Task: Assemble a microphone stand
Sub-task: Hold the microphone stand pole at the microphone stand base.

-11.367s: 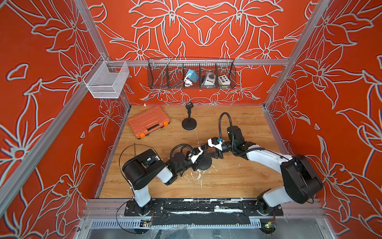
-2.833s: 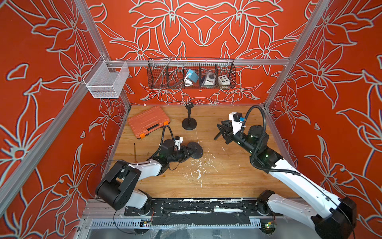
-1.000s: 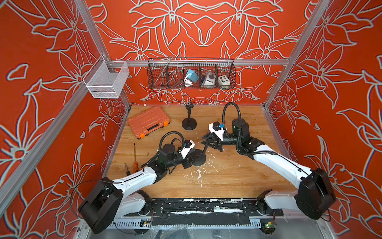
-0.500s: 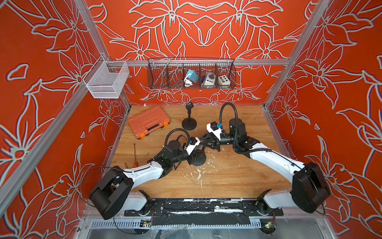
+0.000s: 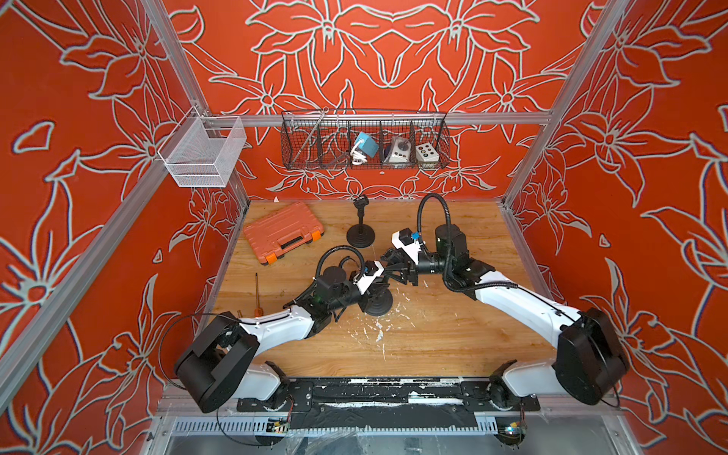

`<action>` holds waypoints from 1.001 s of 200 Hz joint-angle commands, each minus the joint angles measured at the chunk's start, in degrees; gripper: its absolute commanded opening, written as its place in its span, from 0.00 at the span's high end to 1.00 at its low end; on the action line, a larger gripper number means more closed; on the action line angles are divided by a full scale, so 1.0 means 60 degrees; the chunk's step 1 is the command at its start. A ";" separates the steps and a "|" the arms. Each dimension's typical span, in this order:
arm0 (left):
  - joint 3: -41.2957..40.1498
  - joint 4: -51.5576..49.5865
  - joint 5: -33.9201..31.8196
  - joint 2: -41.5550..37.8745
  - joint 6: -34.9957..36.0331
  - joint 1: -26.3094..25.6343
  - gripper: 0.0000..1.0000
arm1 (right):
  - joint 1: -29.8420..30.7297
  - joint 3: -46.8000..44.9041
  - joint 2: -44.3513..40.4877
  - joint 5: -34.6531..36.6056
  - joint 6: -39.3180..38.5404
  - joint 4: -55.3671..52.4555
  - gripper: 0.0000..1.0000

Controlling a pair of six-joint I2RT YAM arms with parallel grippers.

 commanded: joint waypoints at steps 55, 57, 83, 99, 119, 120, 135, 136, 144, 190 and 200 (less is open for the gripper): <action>-0.0366 0.0976 -0.0497 -0.0147 -0.0547 0.0110 1.00 | -0.0214 -0.1259 -0.1507 0.1279 0.0316 -0.0305 0.46; -0.0389 0.1017 -0.0503 -0.0149 -0.0547 0.0110 1.00 | -0.0223 -0.1297 -0.1523 0.1287 0.0365 -0.0248 0.46; -0.0660 0.1547 -0.0448 -0.0077 -0.0525 0.0113 1.00 | -0.0209 -0.1539 -0.1438 0.1182 0.0919 0.0390 0.60; -0.0697 0.1550 -0.0390 -0.0011 -0.0474 0.0114 1.00 | -0.0213 -0.1564 -0.1261 0.0984 0.1164 0.0679 0.58; -0.0763 0.1779 -0.0250 0.0067 -0.0488 0.0112 1.00 | -0.0213 -0.1648 -0.1028 0.0801 0.1508 0.1320 0.53; -0.0763 0.1788 -0.0246 0.0076 -0.0488 0.0111 1.00 | -0.0210 -0.1652 -0.1015 0.0796 0.1531 0.1344 0.53; -0.0720 0.1811 -0.0158 0.0128 -0.0544 0.0110 1.00 | -0.0206 -0.1635 -0.0779 0.0663 0.1764 0.1706 0.49; -0.0712 0.1812 -0.0156 0.0136 -0.0546 0.0110 1.00 | -0.0207 -0.1631 -0.0751 0.0661 0.1783 0.1727 0.49; -0.0690 0.1809 -0.0115 0.0173 -0.0561 0.0110 1.00 | -0.0181 -0.1609 -0.0636 0.0625 0.1923 0.1901 0.49; -0.0668 0.1986 0.0108 0.0321 -0.0591 0.0110 1.00 | -0.0120 -0.1429 -0.0111 0.0466 0.2288 0.2524 0.56; -0.0639 0.1966 0.0085 0.0375 -0.0602 0.0117 1.00 | -0.0096 -0.1436 -0.0010 0.0279 0.2341 0.2711 0.59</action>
